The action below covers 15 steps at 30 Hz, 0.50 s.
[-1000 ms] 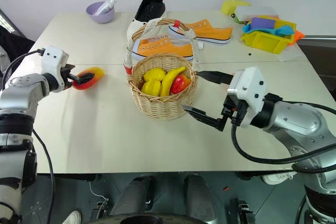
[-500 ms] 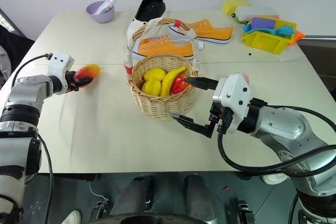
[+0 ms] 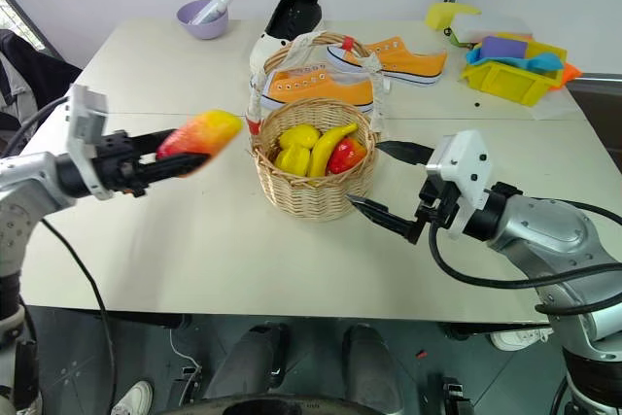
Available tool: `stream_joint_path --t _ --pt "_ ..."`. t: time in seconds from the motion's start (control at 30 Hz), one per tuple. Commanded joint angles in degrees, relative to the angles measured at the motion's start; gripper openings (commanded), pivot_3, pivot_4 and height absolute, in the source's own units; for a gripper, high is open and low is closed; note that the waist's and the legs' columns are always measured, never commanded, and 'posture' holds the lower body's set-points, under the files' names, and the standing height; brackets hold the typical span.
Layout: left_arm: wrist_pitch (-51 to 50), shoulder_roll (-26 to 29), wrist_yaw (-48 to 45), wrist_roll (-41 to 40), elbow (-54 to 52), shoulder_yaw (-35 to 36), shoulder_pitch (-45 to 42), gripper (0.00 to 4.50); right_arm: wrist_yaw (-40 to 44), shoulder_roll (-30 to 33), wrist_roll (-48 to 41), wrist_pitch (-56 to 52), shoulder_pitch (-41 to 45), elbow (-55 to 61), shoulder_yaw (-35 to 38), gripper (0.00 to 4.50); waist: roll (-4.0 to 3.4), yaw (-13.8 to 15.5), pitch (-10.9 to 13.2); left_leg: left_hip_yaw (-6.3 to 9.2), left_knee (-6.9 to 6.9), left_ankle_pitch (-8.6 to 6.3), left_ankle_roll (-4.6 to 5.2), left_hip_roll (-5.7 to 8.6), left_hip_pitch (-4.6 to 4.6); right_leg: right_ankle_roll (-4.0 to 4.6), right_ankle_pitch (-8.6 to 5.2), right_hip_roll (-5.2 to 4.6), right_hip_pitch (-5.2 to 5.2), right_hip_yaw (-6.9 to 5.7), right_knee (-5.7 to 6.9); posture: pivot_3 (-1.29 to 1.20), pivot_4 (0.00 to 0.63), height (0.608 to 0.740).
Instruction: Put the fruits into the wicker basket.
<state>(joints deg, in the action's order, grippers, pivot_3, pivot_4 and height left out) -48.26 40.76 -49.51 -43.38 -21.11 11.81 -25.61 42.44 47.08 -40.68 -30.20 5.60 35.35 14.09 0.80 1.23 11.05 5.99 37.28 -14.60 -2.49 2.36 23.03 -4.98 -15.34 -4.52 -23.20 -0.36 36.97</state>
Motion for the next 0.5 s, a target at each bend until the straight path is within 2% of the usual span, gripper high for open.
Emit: stream_joint_path --t 0.03,0.1,0.17,0.3,0.37,0.47,0.5 --pt "-2.62 -3.62 9.64 4.15 -5.08 -8.30 -7.09 2.15 0.61 -0.60 0.69 2.10 0.33 -0.14 1.37 4.50 0.04 -0.47 0.01 -0.04 0.02 0.00 0.00 0.00 0.01 -0.20 0.11 0.02 -0.01 0.01 0.00 0.00 0.150 0.738" --pt "-3.60 -9.33 16.61 10.42 -2.77 -15.86 -14.16 2.15 -0.01 -1.16 1.01 2.33 0.56 -0.21 1.22 4.50 0.05 -0.48 0.01 -0.11 -0.01 0.00 0.01 0.02 -0.04 -0.45 0.25 0.12 -0.01 0.02 0.03 0.00 0.150 0.738" --pt "-5.84 -13.53 21.08 12.94 -0.09 -19.04 -18.21 2.15 -0.44 -1.70 1.38 2.24 0.66 -0.13 1.06 4.50 0.05 -0.47 0.01 -0.14 -0.02 0.01 0.01 0.04 -0.02 -0.55 0.30 0.20 -0.02 0.02 0.04 0.00 0.150 0.738" --pt "-4.36 -15.33 19.84 15.53 2.06 -22.85 -20.38 2.15 -1.74 -2.27 2.58 1.97 0.34 -0.31 1.22 4.50 0.05 -1.84 0.01 -0.59 -0.21 -0.04 0.10 0.00 -0.29 -0.61 0.30 0.27 -0.07 0.22 0.11 0.00 0.150 0.738" --pt "-3.92 -16.27 19.25 16.28 3.40 -24.00 -21.15 3.17 -3.16 -2.18 2.24 0.05 -0.33 -1.20 2.46 4.50 0.05 -2.04 0.01 -0.85 -0.28 -0.06 0.12 -0.13 -0.35 -0.61 0.29 0.42 -0.12 0.32 0.11 0.00 0.150 0.738" --pt "-3.49 -16.16 17.98 17.24 4.02 -24.73 -21.41 4.46 -5.37 -2.01 3.37 -1.66 -1.12 -3.26 3.35 4.50 0.05 -1.80 0.01 -0.85 -0.27 -0.06 0.13 -0.20 -0.37 -0.59 0.29 0.47 -0.10 0.33 0.13 0.00 0.150 0.738" --pt "-3.15 -15.84 17.21 17.09 3.70 -24.40 -21.20 4.46 -7.38 -1.97 4.85 -2.75 -1.05 -4.81 3.33 4.50 0.05 -1.80 0.01 -0.86 -0.25 -0.06 0.13 -0.20 -0.37 -0.59 0.29 0.47 -0.09 0.36 0.13 0.00 0.150 0.738"
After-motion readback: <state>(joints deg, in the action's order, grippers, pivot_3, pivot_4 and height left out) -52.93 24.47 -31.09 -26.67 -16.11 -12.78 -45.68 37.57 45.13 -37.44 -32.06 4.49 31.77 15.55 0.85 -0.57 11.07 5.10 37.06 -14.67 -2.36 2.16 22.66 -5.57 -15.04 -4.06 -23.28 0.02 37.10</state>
